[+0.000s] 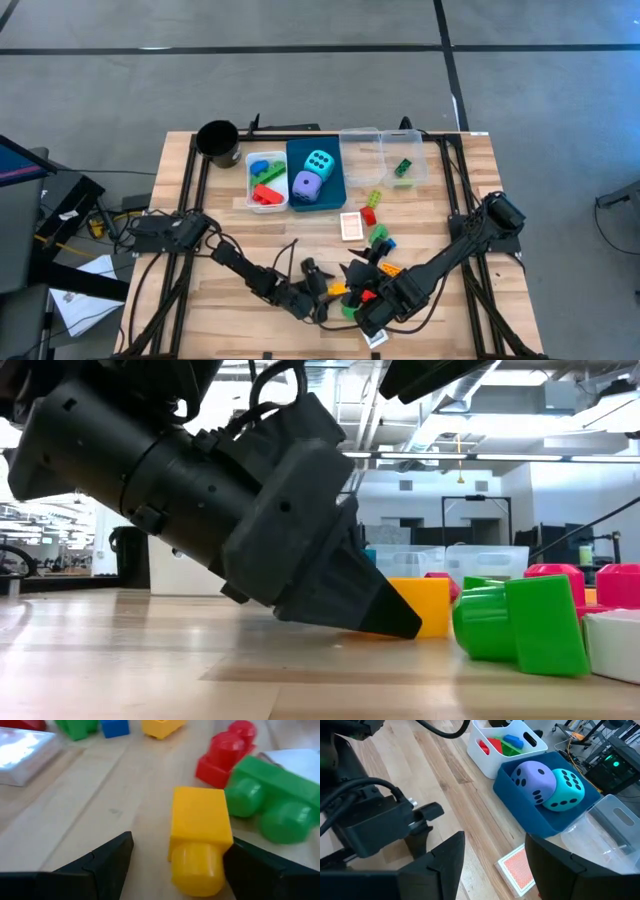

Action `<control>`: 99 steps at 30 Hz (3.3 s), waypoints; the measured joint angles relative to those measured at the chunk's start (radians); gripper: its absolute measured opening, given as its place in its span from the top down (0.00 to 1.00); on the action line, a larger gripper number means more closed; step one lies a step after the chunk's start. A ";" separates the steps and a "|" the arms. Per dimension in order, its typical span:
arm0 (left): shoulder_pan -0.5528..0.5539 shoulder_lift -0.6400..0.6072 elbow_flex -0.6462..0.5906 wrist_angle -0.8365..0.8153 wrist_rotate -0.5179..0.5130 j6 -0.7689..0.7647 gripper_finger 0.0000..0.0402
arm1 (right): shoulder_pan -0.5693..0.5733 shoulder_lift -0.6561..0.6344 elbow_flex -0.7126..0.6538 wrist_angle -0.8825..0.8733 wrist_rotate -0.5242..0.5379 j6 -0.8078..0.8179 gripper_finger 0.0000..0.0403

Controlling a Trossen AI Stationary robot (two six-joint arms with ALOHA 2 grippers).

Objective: Pick & Place Toys
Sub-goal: Put the large yellow game piece into the white bin, then put the small yellow game piece into the right transparent bin

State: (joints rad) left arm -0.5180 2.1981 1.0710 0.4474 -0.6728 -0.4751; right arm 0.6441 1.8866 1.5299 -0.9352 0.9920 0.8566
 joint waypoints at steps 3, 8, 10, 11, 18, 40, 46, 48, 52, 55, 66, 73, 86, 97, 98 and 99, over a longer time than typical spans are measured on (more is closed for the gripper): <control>0.001 0.001 -0.001 -0.006 -0.049 -0.009 0.30 | 0.000 0.000 0.000 0.000 0.000 0.000 0.50; 0.002 0.003 -0.002 -0.013 -0.111 -0.012 0.30 | 0.000 0.000 0.000 -0.001 0.000 0.000 0.50; 0.002 0.003 -0.003 -0.013 -0.114 -0.011 0.30 | 0.000 0.000 0.000 -0.001 0.000 0.000 0.50; 0.002 0.003 -0.003 -0.013 -0.114 -0.009 0.30 | 0.000 0.000 0.000 -0.001 0.000 0.000 0.50; 0.002 0.003 -0.003 -0.011 -0.086 -0.008 0.37 | 0.000 0.000 0.000 -0.001 0.000 0.000 0.50; -0.016 -0.271 -0.008 -0.549 -0.213 -0.033 0.69 | 0.000 0.000 0.000 0.004 0.000 0.000 0.50; -0.037 -0.489 -0.015 -0.871 -0.454 -0.140 0.69 | 0.000 0.000 0.000 0.009 0.000 0.000 0.50; -0.031 -0.568 -0.049 -0.899 -0.503 -0.138 0.69 | 0.000 0.000 0.000 0.009 0.000 0.000 0.50; 0.015 -0.739 -0.162 -0.894 -0.573 -0.136 0.69 | 0.000 0.000 0.000 0.012 0.000 0.000 0.50; 0.069 -0.865 -0.276 -0.895 -0.578 -0.161 0.68 | 0.000 0.000 0.000 0.017 0.000 0.000 0.50; 0.315 -1.223 -0.736 -0.623 -0.547 -0.267 0.62 | -0.021 0.000 0.000 0.028 0.001 0.000 0.50; 0.363 -1.293 -0.865 -0.322 -0.364 -0.196 0.51 | -0.037 0.000 0.000 0.034 0.001 0.000 0.50; 0.363 -1.293 -0.866 0.111 0.112 0.066 0.31 | -0.022 0.000 0.000 0.032 -0.027 -0.027 0.50; 0.278 -1.181 -0.866 0.376 0.514 0.101 0.34 | -0.007 0.000 0.000 0.039 -0.073 -0.019 0.50; 0.276 -1.163 -0.866 0.400 0.513 0.101 0.34 | -0.001 0.000 0.000 0.039 -0.091 -0.004 0.50; 0.276 -1.145 -0.866 0.424 0.512 0.101 0.34 | 0.008 0.000 0.000 0.040 -0.107 0.015 0.50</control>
State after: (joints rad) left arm -0.2417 1.0531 0.2054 0.8709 -0.1604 -0.3744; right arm 0.6519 1.8866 1.5303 -0.8949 0.8849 0.8719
